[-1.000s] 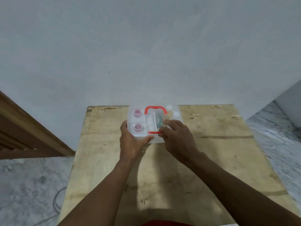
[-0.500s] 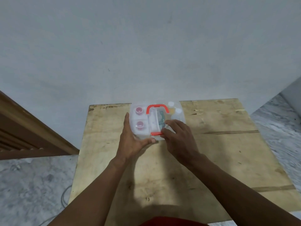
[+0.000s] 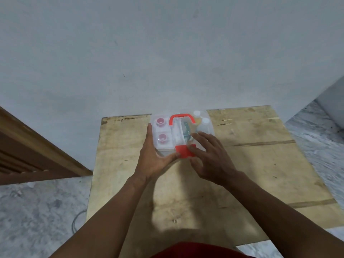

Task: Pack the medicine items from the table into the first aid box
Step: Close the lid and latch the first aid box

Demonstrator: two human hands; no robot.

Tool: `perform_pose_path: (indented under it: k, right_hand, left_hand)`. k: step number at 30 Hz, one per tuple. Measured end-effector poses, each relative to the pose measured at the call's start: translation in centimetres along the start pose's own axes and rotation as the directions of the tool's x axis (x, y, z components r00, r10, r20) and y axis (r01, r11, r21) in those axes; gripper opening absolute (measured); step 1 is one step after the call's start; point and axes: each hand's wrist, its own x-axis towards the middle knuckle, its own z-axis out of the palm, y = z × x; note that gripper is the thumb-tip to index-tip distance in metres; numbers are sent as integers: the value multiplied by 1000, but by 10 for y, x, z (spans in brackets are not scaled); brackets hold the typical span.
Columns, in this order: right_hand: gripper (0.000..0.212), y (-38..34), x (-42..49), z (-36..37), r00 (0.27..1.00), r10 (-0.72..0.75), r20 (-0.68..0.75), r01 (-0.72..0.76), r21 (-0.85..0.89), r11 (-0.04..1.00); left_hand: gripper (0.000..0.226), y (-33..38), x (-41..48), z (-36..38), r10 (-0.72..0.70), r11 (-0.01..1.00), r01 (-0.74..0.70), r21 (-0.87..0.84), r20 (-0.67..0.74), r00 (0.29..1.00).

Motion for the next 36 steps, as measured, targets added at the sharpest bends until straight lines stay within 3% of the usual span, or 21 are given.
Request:
perform_pose_path:
  k: [2, 6, 8, 11, 14, 24, 36]
  right_hand:
    - [33, 4, 1, 2, 1000, -2, -13, 2, -3, 1000]
    - [74, 8, -2, 10, 970, 233, -75, -229, 58, 972]
    - [93, 15, -5, 18, 923, 378, -74, -365, 146, 920]
    - [102, 23, -9, 30, 918, 397, -9, -371, 339, 864]
    - [104, 25, -7, 39, 924, 383, -8, -335, 465, 819]
    - [99, 32, -4, 75, 861, 500, -96, -357, 587, 726]
    - [93, 32, 0, 73, 860, 488, -152, -345, 532, 773]
  left_hand:
    - [97, 3, 2, 3, 28, 1000, -28, -5, -7, 1000]
    - [98, 2, 5, 4, 72, 997, -72, -15, -1, 997]
    - [99, 2, 4, 6, 69, 998, -69, -12, -7, 998]
    - [102, 0, 4, 9, 46, 998, -46, -30, -15, 999]
    - [107, -9, 3, 15, -6, 999, 5, -35, -37, 999]
    - [115, -37, 9, 32, -71, 997, 66, -36, -153, 986]
    - [107, -44, 7, 38, -73, 996, 61, -68, -186, 980]
